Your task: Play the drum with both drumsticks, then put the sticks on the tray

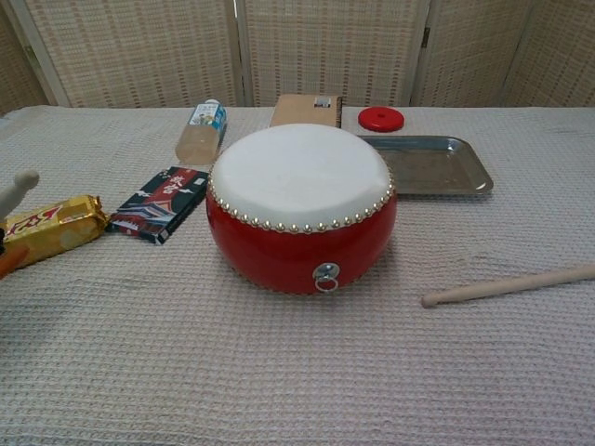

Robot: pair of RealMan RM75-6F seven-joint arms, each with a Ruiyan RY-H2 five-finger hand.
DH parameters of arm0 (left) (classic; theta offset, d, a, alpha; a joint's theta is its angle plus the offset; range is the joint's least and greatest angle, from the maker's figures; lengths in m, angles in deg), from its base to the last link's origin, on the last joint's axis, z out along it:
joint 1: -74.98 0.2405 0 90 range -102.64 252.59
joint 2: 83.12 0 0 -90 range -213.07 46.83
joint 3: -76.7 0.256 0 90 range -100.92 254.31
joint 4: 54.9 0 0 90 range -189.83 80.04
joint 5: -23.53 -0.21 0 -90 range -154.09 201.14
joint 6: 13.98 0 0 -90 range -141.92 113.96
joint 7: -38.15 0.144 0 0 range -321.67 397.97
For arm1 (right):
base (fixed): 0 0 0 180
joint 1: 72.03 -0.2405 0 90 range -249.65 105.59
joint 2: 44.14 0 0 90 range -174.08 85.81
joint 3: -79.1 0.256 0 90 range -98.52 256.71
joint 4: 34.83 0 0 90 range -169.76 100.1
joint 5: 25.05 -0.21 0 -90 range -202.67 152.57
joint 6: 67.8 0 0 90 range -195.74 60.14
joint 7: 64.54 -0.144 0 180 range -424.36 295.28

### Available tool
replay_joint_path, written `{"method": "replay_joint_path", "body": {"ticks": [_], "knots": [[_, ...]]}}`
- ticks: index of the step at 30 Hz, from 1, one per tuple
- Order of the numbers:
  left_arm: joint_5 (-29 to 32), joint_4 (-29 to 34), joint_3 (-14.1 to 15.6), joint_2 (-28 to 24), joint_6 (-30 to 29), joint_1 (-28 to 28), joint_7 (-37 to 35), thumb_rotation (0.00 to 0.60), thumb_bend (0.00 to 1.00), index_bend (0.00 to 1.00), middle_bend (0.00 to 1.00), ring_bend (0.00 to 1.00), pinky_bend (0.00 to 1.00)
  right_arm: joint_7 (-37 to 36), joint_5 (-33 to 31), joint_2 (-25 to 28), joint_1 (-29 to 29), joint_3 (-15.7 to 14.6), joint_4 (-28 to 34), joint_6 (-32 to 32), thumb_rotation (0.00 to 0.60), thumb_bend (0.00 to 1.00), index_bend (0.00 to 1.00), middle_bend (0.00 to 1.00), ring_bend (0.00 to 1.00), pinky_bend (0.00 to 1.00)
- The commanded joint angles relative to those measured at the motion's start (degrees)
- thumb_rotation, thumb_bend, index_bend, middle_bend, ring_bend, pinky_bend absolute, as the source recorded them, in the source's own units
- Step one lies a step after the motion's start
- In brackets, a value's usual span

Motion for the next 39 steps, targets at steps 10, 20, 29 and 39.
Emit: {"method": "replay_joint_path", "body": {"ticks": [10,20,29,39], "knots": [[2.3,14.3,-3.4,-9.8,-1.0,-1.7,18.1,0.6,0.51,1.0,1.0,1.0,1.0,11.7,-5.8,-15.6,-13.1,2.4,-9.5,17.0,0.6,0.2,0.38,0.17,0.06,0.25],[3.2,15.7,-2.5,-10.7,0.4,-1.6,19.1,0.6,0.51,1.0,1.0,1.0,1.0,17.9,-5.5,-25.3,-17.0,2.0,-18.7,18.8,0.6,0.25,0.45,0.17,0.06,0.25],[3.9,15.3,-2.0,-10.6,1.2,-1.5,18.4,0.6,0.49,1.0,1.0,1.0,1.0,17.1,-5.2,-29.0,-17.2,0.3,-22.7,18.1,0.6,0.27,0.46,0.17,0.06,0.25],[4.5,14.9,-2.0,-10.5,1.8,-1.7,18.0,0.6,0.48,1.0,1.0,1.0,1.0,16.3,-5.6,-31.6,-18.2,-0.1,-26.2,18.6,0.6,0.28,0.49,0.17,0.06,0.25]]}}
